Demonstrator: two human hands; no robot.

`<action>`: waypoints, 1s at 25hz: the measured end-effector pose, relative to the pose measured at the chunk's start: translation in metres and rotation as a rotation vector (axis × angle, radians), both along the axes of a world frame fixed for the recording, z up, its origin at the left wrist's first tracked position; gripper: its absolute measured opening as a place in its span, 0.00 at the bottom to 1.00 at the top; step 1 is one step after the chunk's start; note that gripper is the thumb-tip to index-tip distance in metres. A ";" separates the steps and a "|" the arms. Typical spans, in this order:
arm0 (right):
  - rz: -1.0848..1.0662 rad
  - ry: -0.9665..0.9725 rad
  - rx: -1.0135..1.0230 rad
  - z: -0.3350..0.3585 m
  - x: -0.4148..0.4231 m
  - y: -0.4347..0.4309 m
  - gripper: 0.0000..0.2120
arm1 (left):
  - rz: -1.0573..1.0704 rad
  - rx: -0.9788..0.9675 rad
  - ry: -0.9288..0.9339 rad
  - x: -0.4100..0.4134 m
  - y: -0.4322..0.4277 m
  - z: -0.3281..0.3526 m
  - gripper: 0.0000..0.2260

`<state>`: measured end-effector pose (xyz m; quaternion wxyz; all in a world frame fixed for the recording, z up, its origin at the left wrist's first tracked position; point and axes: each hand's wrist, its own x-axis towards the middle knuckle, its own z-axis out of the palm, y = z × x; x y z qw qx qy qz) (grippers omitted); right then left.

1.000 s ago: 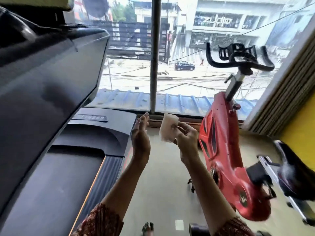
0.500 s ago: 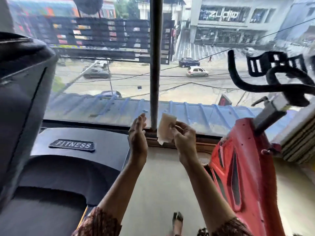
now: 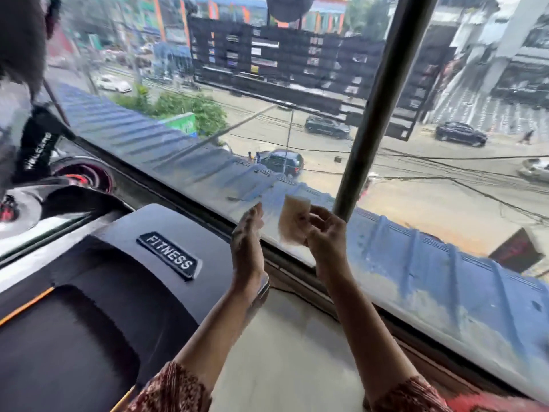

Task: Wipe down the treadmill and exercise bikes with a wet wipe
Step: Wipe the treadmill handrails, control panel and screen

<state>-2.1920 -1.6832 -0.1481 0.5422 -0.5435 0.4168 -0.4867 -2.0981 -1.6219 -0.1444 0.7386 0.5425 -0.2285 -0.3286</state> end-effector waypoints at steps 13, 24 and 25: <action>0.449 -0.060 0.005 0.013 0.176 -0.199 0.11 | 0.392 -0.033 -0.046 0.159 -0.189 0.003 0.17; 1.353 -0.126 -0.021 0.030 0.326 -0.193 0.03 | 1.260 -0.027 -0.080 0.221 -0.147 0.042 0.18; 1.444 -0.143 -0.029 0.035 0.327 -0.187 0.04 | 1.357 -0.034 -0.114 0.212 -0.142 0.048 0.17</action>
